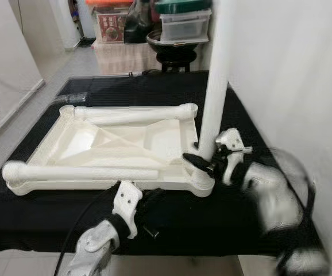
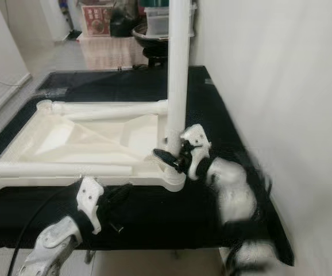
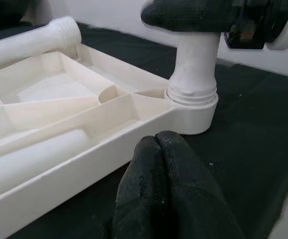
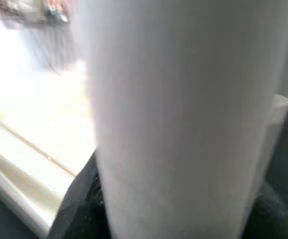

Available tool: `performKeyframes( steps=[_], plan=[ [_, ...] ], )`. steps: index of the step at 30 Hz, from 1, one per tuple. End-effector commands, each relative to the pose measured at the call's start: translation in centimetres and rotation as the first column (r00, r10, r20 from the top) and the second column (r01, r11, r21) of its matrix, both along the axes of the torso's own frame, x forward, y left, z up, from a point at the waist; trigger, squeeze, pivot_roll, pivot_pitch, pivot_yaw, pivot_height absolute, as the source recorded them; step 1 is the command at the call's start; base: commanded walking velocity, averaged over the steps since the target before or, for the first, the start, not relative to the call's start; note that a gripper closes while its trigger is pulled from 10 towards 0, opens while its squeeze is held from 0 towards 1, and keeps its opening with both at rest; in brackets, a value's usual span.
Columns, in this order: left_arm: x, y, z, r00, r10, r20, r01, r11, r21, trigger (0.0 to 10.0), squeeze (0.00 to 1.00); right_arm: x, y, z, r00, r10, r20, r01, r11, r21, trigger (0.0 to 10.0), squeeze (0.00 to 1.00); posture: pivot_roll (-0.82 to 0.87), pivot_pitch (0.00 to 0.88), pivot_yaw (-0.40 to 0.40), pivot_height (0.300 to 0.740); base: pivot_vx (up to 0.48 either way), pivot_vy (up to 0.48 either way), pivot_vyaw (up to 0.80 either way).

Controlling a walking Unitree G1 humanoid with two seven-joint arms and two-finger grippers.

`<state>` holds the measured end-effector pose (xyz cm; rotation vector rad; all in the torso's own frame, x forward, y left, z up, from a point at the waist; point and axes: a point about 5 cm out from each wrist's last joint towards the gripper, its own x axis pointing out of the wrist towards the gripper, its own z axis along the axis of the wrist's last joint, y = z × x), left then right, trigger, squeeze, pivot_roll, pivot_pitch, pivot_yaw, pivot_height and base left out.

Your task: Building children table

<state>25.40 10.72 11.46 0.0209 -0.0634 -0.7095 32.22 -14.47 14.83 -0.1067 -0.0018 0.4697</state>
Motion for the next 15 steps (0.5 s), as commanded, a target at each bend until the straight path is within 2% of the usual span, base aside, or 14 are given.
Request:
performKeyframes(
  steps=[1,4,5,8,9,10,11,12,13,14,15],
  plan=[
    [-0.2,0.9,-0.1,0.999,0.030,-0.020,-0.030,1.000,-0.002,10.0,0.00,-1.9,0.7,-2.9,0.989,-0.135,-0.057,0.127,0.983,-0.129,0.0,0.00,-0.15,0.108,0.054,0.740,0.000,0.000,0.00],
    [0.1,0.5,0.1,1.000,0.019,-0.012,-0.019,1.000,-0.008,10.0,0.00,-1.9,0.8,-3.4,0.988,-0.140,-0.070,0.129,0.982,-0.138,0.0,0.00,-0.14,0.103,0.040,0.740,0.000,0.000,0.00],
    [0.5,0.1,0.4,1.000,-0.004,-0.005,0.004,1.000,-0.012,10.0,0.00,-1.5,1.5,-3.0,0.997,-0.071,-0.043,0.063,0.982,-0.180,0.0,0.00,-0.13,0.109,0.037,0.740,0.000,0.000,0.00],
    [0.9,-1.0,0.6,0.998,-0.055,-0.004,0.055,0.998,-0.006,10.0,0.00,-1.2,2.0,-2.7,0.998,-0.050,-0.028,0.044,0.982,-0.184,0.0,0.00,-0.16,0.113,0.048,0.740,0.000,0.000,0.00],
    [0.9,-0.7,0.7,0.999,-0.041,-0.001,0.041,0.999,-0.007,10.0,0.00,-1.2,2.1,-2.5,0.999,-0.043,-0.024,0.039,0.987,-0.157,10.0,0.00,-0.13,0.119,0.043,0.740,0.000,0.000,0.00],
    [0.9,-0.7,0.7,0.999,-0.041,-0.001,0.041,0.999,-0.007,10.0,0.00,-1.2,2.1,-2.5,0.999,-0.043,-0.024,0.039,0.987,-0.157,10.0,0.00,-0.13,0.119,0.043,0.740,0.000,0.000,0.00],
    [0.8,-0.3,0.6,1.000,-0.020,-0.003,0.019,1.000,-0.011,10.0,0.00,-1.2,1.9,-2.5,0.998,-0.043,-0.039,0.038,0.993,-0.110,10.0,0.00,-0.13,0.114,0.048,0.740,0.000,0.000,0.00],
    [0.8,0.0,0.5,1.000,0.000,-0.007,0.000,1.000,-0.019,10.0,0.00,-1.3,2.0,-2.3,0.997,-0.055,-0.057,0.052,0.997,-0.060,10.0,1.00,-0.13,0.112,0.048,0.740,0.000,0.000,0.00],
    [0.7,0.0,0.5,1.000,0.008,-0.009,-0.008,1.000,-0.021,10.0,0.00,-1.4,2.4,-2.0,0.997,-0.011,-0.075,0.011,1.000,0.004,10.0,1.00,-0.12,0.110,0.046,0.740,0.000,0.000,0.00],
    [0.7,0.0,0.5,1.000,0.008,-0.009,-0.008,1.000,-0.021,10.0,0.00,-1.4,2.4,-2.0,0.997,-0.011,-0.075,0.011,1.000,0.004,10.0,1.00,-0.12,0.110,0.046,0.740,0.000,0.000,0.00],
    [0.6,-0.3,0.5,1.000,-0.008,-0.012,0.008,1.000,-0.021,10.0,0.00,-1.4,2.9,-1.4,0.995,0.076,-0.071,-0.073,0.996,0.055,10.0,1.00,-0.12,0.107,0.048,0.740,0.000,0.000,0.00]
  ],
)
